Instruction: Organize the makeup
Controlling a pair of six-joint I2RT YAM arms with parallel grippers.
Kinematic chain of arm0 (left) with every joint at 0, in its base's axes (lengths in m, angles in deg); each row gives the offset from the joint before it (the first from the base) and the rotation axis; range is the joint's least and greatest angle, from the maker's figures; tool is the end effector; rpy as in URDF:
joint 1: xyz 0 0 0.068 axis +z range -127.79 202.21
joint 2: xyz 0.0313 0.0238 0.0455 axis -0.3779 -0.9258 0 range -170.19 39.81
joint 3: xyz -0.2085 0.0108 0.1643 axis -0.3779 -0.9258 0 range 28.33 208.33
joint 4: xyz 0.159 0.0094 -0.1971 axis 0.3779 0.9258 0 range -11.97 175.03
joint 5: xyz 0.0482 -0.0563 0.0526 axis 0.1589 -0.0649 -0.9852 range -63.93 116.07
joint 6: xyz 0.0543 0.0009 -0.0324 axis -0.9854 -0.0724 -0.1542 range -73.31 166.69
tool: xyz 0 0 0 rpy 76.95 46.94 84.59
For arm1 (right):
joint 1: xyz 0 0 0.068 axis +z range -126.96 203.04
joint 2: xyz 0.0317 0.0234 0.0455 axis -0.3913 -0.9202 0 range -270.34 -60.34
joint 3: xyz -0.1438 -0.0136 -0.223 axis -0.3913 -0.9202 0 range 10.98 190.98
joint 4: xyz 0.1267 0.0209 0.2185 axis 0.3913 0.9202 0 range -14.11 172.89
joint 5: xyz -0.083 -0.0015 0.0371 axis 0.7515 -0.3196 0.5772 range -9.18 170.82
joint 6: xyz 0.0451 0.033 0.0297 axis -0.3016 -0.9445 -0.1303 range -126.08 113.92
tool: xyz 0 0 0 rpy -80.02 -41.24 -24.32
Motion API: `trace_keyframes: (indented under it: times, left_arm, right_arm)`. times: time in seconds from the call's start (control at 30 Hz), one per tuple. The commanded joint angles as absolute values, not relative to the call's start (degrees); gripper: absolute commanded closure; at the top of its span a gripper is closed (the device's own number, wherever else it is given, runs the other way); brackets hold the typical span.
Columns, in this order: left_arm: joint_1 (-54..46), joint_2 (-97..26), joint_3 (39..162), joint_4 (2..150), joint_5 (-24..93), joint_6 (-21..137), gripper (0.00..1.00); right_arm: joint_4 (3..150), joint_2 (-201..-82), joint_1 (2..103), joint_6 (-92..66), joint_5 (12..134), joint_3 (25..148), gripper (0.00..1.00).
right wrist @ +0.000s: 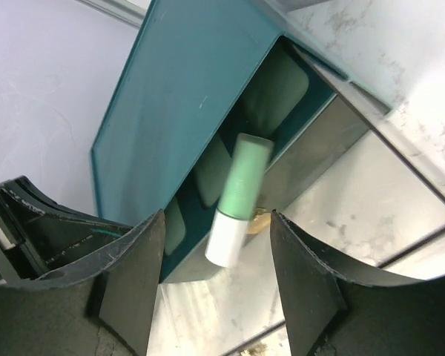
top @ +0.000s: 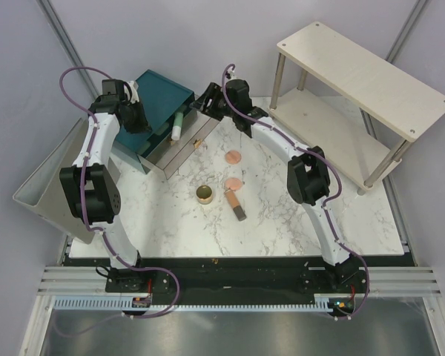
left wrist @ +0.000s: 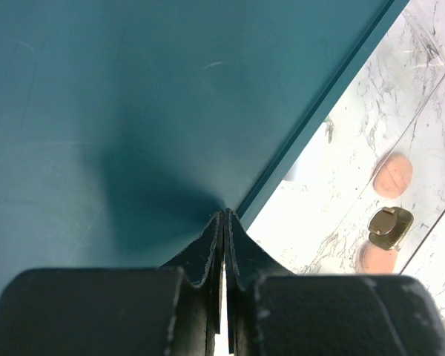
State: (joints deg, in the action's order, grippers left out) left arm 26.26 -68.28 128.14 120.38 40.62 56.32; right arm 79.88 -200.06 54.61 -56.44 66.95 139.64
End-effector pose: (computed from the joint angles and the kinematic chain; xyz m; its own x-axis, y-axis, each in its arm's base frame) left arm 0.4188 0.0174 0.2892 -0.7755 -0.2173 -0.5928 -0.0397 0.9538 -0.2976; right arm 0.4850 0.3119 0.2615 -0.6844 0.4570 -0.5681 -0.2796 0.5550 0.7834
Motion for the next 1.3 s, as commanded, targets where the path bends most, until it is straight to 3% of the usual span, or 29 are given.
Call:
trace_keyframes:
  times: [0.0,0.23,0.53,1.0,1.17,1.2,1.27]
  left_arm:
    - [25.9,-72.25,126.95,128.83,40.48,56.53,0.94]
    - [25.81,-72.51,127.21,128.83,40.49,56.01,0.93]
    - [25.9,-73.48,126.95,129.36,40.84,55.3,0.93]
    - [25.81,-73.3,125.9,130.33,40.04,54.16,0.92]
    - [25.81,-73.21,125.1,130.24,40.05,54.34,0.92]
    - [25.9,-73.21,125.1,130.32,40.05,54.34,0.92]
    - [25.9,-73.21,125.19,130.32,39.96,54.34,0.92]
  right_arm:
    - [84.55,-189.47,53.71,-45.83,68.78,139.04,0.35]
    - [105.04,-176.46,54.32,-27.98,68.16,122.11,0.34]
    - [122.11,-173.02,58.19,-18.91,67.11,102.23,0.36]
    - [122.82,-179.34,64.7,-18.38,67.54,100.01,0.38]
    - [122.91,-180.93,65.66,-18.2,71.84,100.19,0.47]
    - [122.91,-181.1,65.66,-18.2,72.55,100.62,0.59]
    - [123.08,-181.02,65.66,-18.55,73.78,100.98,0.72]
